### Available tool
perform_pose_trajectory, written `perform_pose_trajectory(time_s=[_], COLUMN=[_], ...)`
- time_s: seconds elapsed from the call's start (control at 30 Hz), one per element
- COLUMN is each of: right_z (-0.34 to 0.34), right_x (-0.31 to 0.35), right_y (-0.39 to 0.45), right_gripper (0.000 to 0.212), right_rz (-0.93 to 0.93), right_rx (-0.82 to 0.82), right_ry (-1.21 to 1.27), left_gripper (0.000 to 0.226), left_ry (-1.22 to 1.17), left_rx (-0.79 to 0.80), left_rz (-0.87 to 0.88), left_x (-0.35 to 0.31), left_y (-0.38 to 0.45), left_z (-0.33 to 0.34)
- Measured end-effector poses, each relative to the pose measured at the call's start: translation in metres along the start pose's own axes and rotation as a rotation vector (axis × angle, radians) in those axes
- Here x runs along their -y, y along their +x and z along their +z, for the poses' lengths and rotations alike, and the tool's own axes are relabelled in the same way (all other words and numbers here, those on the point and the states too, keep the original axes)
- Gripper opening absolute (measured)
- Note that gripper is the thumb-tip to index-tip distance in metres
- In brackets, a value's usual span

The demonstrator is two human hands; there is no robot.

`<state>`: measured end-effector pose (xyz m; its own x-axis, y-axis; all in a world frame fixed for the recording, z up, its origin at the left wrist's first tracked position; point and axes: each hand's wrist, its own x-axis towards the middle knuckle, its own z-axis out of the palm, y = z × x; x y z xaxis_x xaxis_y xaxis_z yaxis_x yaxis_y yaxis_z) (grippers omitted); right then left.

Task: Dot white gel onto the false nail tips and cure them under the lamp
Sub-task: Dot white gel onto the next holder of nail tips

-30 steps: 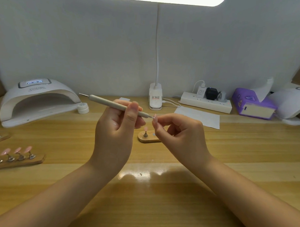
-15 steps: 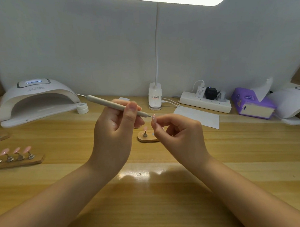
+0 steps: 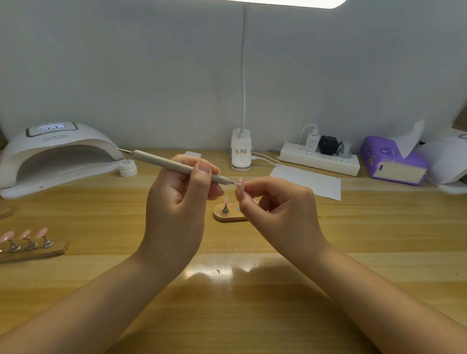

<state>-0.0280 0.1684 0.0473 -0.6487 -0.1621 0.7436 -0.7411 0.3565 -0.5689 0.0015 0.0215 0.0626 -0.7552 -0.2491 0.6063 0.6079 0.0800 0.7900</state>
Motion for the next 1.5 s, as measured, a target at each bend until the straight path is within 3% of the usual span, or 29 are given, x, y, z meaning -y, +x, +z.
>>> perform_pose_trajectory(time_s=[0.87,1.17,1.5], right_z=[0.001,0.012,0.016], right_x=[-0.004,-0.025,-0.037], right_y=[-0.001,-0.011,-0.009], right_gripper=[0.004,0.007,0.013], right_rz=[0.047,0.332,0.398], right_rx=[0.001,0.066,0.179], right_ry=[0.033,-0.027,-0.294], left_gripper=[0.017,0.029,0.038], left_ry=[-0.009,0.217,0.378], left_rx=[-0.02,0.168,0.319], left_rz=[-0.006,-0.17,-0.247], left_x=[0.009,0.052,0.067], left_y=[0.002,-0.007,-0.005], left_z=[-0.005,-0.01,-0.011])
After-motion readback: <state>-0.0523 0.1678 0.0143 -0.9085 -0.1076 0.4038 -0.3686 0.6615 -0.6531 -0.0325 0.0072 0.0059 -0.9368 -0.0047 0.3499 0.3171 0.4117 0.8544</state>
